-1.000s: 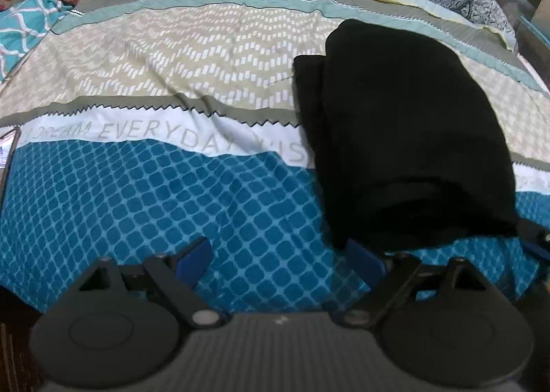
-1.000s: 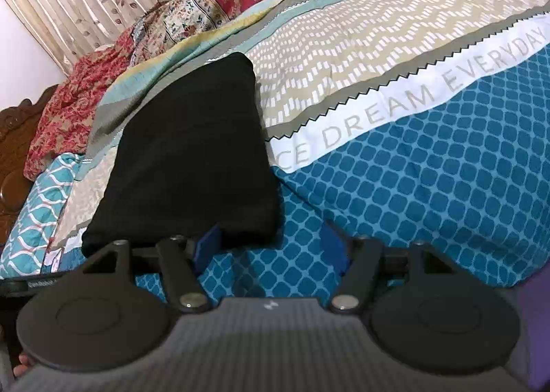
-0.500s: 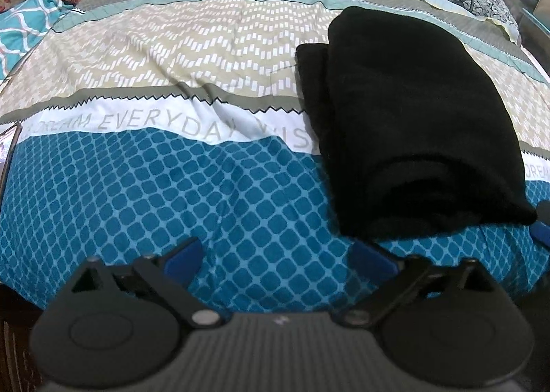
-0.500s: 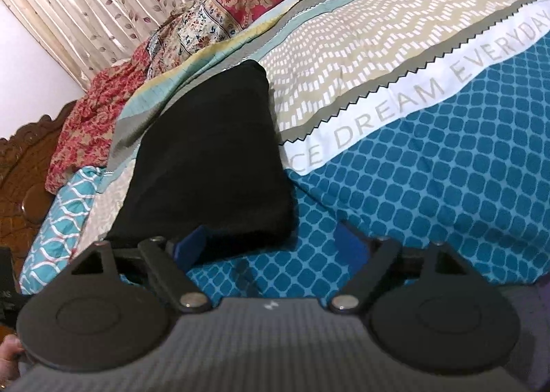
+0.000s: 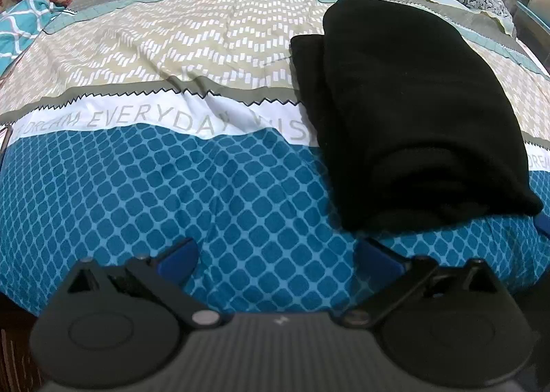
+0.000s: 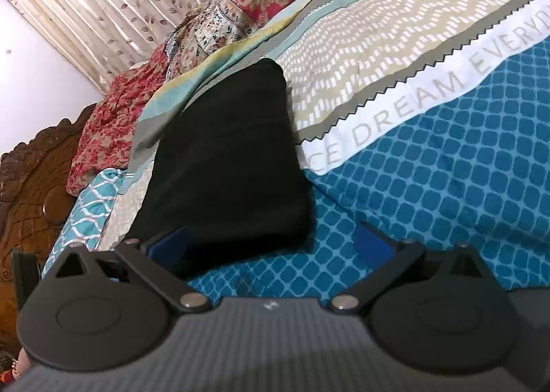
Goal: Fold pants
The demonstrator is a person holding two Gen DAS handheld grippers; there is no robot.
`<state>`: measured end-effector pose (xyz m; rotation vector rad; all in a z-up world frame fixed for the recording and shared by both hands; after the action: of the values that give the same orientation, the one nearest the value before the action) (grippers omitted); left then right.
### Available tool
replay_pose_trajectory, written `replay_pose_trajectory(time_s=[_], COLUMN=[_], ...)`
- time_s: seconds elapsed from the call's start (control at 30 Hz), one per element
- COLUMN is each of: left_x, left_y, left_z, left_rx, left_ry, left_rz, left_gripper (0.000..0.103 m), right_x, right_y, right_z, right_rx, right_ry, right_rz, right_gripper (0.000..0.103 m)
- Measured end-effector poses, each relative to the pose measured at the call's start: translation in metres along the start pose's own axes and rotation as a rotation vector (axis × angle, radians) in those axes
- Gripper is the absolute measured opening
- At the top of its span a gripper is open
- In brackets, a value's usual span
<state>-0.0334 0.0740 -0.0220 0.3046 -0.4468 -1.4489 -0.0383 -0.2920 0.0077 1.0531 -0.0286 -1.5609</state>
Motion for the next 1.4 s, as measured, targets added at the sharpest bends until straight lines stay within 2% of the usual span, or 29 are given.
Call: replay_pose_trajectory(time_s=[0.8, 0.93, 1.1, 1.4], left_x=[0.003, 0.004, 0.008, 0.002], left_y=[-0.009, -0.014, -0.020, -0.015], left_z=[0.008, 0.012, 0.014, 0.013], left_rx=[0.032, 0.058, 0.074, 0.057], left_ry=[-0.015, -0.024, -0.013, -0.036], left_rz=[0.004, 0.009, -0.031, -0.006], left_gripper=[0.103, 0.103, 0.103, 0.103], right_x=[0.001, 0.002, 0.001, 0.011], right_y=[-0.001, -0.002, -0.003, -0.001], right_z=[0.003, 0.004, 0.005, 0.008], right_rx=[-0.004, -0.001, 0.004, 0.021], right_ry=[0.011, 0.015, 0.014, 0.045], right_rz=[0.002, -0.004, -0.007, -0.102], right_gripper=[0.103, 0.103, 0.103, 0.103])
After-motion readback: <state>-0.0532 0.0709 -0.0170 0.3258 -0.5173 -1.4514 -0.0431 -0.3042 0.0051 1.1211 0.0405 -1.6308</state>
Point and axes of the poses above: each gripper's, at about its wrist camera, not at the fingertips, and z roughly against the way its jaws point, x to its right, y to its top, the point moved 1 cm from there along -z, roughly the way its jaws point, and after that the axes turned 3 degrees about z, right-handed, at the moved point
